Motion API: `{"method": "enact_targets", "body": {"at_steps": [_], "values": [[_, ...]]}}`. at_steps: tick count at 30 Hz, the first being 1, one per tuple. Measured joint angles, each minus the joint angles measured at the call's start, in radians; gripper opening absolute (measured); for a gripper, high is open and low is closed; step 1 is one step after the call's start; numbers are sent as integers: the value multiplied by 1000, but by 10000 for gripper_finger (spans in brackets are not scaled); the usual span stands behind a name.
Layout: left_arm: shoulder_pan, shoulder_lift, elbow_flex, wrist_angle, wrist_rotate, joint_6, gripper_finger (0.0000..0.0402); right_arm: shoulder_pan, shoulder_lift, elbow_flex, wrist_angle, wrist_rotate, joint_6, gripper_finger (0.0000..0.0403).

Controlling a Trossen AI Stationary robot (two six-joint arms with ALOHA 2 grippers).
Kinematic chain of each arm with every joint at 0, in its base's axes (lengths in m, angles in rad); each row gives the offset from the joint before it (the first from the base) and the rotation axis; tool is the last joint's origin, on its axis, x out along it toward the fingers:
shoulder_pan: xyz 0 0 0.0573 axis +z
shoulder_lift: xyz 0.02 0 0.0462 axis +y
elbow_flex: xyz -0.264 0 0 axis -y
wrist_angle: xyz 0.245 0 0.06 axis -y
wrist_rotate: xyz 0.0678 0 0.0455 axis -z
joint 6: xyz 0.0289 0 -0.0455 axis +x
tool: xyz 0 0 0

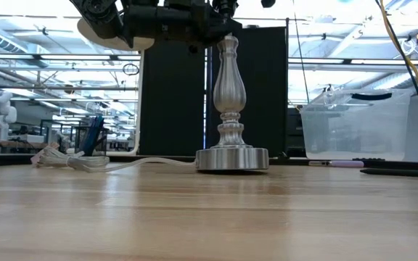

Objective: Screw lightbulb
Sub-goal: Remove the lightbulb from the lamp

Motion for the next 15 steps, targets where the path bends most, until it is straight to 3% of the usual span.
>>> {"method": "enact_targets", "body": {"at_steps": [3,15], "values": [[-5,0,0,0,-3,3,72,0,1,0,-1,-11,-6,155],[-6,0,-3,-2,97,29,72,-49,-13,-1,-27,-214,-2,155]]}}
